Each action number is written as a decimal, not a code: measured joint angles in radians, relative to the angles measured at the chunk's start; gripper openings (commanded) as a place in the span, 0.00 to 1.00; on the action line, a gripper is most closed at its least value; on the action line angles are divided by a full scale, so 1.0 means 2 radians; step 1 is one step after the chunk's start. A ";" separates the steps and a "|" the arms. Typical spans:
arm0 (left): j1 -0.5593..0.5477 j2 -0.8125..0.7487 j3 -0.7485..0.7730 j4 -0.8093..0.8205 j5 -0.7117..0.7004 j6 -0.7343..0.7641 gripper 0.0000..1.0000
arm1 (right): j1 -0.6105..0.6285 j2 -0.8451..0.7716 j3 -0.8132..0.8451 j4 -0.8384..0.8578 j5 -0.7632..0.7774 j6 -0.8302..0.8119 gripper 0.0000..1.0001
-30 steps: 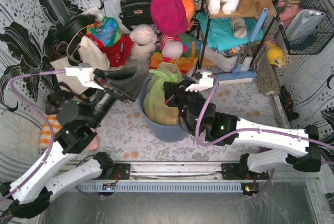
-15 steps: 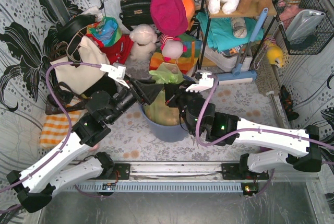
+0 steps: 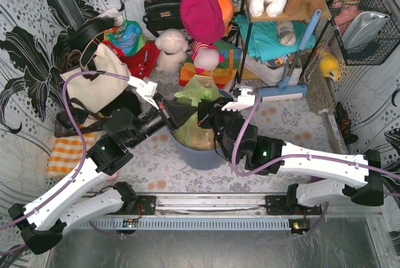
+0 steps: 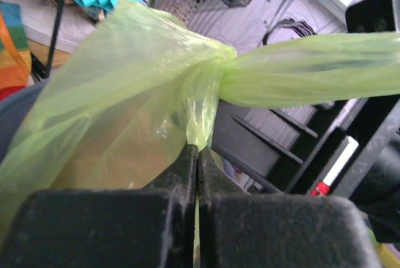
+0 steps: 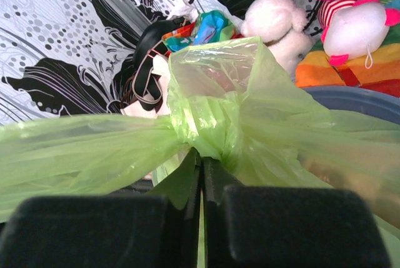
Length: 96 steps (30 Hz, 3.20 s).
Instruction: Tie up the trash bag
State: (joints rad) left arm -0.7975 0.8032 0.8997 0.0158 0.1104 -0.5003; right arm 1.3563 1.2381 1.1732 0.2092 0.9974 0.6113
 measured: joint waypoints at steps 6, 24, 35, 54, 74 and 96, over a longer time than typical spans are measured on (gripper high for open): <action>0.000 0.000 0.003 -0.012 0.051 -0.008 0.02 | 0.000 0.003 -0.020 0.066 0.000 -0.038 0.00; 0.000 -0.038 0.023 -0.108 0.028 0.005 0.62 | 0.000 0.001 -0.103 0.241 -0.005 -0.134 0.00; 0.000 -0.019 0.106 -0.125 -0.168 0.126 0.68 | 0.000 -0.003 -0.108 0.244 -0.016 -0.136 0.00; 0.000 0.022 0.005 0.015 -0.099 0.245 0.59 | 0.000 -0.002 -0.092 0.232 -0.027 -0.136 0.00; 0.000 -0.021 -0.014 0.035 -0.004 0.228 0.00 | 0.001 0.010 -0.105 0.277 -0.027 -0.162 0.00; 0.000 -0.033 -0.016 -0.006 -0.079 0.219 0.44 | 0.001 0.013 -0.142 0.397 -0.027 -0.235 0.00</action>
State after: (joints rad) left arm -0.7979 0.7364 0.8684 0.0032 -0.0475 -0.0616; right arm 1.3575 1.2648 0.8886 1.0023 0.9436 0.1406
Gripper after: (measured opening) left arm 0.400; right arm 0.003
